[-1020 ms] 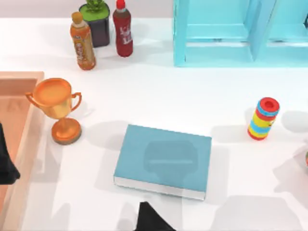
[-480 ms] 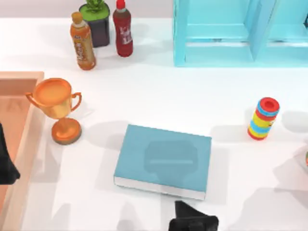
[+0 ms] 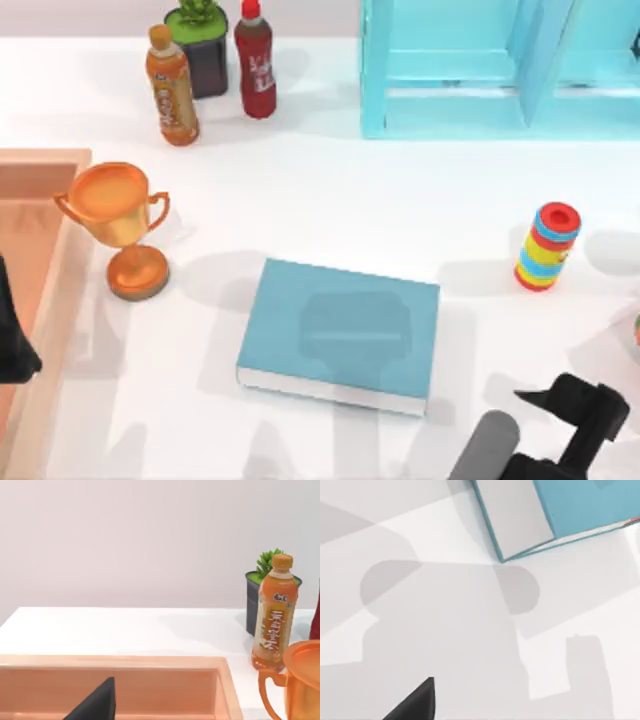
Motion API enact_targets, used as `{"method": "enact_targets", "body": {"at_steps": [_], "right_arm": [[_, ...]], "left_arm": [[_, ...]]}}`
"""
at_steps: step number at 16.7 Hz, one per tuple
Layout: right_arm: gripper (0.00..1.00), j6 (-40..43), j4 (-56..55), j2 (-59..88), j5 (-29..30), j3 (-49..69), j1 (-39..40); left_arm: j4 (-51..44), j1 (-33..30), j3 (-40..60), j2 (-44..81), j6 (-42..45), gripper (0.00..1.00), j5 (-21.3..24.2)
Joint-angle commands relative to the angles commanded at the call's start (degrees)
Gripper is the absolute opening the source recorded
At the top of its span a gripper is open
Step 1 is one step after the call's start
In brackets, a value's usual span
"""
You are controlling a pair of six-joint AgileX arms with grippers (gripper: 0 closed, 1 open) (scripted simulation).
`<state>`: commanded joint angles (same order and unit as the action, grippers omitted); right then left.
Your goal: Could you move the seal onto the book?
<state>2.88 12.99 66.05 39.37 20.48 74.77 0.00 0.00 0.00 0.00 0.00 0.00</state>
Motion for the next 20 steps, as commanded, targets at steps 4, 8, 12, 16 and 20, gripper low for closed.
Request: {"method": "enact_targets", "body": {"at_steps": [4, 8, 12, 16, 20], "right_arm": [[1.00, -2.3, -5.6, -19.6, -12.9, -9.4, -16.9], [1.00, -3.7, -9.7, -38.0, -24.1, -15.4, -36.5], [1.00, -3.8, -12.0, -52.9, -32.5, -18.8, -55.9], [1.00, -3.2, -12.8, -62.6, -37.7, -20.4, -69.9], [1.00, -2.9, -13.0, -66.0, -39.4, -20.5, -74.8]], "left_arm": [[0.0, 0.0, 0.0, 0.0, 0.0, 1.00, 0.0], [0.0, 0.0, 0.0, 0.0, 0.0, 1.00, 0.0], [0.0, 0.0, 0.0, 0.0, 0.0, 1.00, 0.0], [0.0, 0.0, 0.0, 0.0, 0.0, 1.00, 0.0], [0.0, 0.0, 0.0, 0.0, 0.0, 1.00, 0.0]]}}
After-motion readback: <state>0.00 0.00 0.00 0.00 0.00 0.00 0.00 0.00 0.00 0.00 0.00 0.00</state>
